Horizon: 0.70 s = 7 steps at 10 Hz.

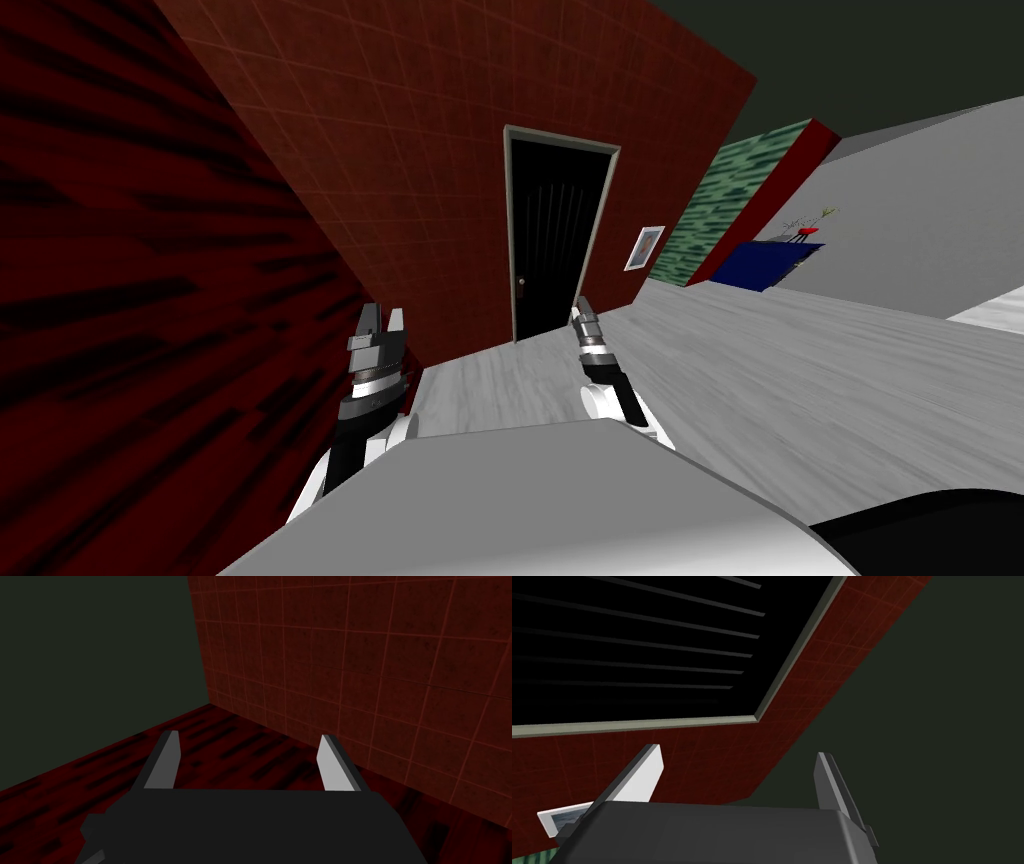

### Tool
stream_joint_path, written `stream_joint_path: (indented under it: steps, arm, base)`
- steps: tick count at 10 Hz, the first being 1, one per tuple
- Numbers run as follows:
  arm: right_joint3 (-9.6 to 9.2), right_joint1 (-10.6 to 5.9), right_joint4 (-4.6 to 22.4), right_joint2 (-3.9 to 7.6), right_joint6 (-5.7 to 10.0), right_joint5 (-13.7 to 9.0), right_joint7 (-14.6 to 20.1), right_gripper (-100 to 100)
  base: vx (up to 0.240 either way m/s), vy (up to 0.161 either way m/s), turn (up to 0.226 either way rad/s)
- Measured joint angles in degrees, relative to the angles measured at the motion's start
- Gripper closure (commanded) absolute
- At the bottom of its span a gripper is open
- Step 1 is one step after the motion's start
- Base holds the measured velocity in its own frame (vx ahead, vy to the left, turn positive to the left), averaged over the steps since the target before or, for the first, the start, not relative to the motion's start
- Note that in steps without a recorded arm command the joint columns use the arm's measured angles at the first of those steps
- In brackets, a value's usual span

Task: Pull the door open

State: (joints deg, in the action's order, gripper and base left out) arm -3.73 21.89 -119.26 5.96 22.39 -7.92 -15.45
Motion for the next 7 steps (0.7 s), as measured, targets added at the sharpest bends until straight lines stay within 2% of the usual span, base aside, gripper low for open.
stream_joint_path:
  steps: [3,7]
  arm:
    - [-0.5,-0.81,2.63,1.01,0.13,-0.78,-4.61,-100]
    - [-1.04,-2.29,5.55,2.22,-0.71,-1.88,-11.1,-100]
  base:
    - [0.096,0.001,0.036]
    - [0.1,-0.006,0.038]
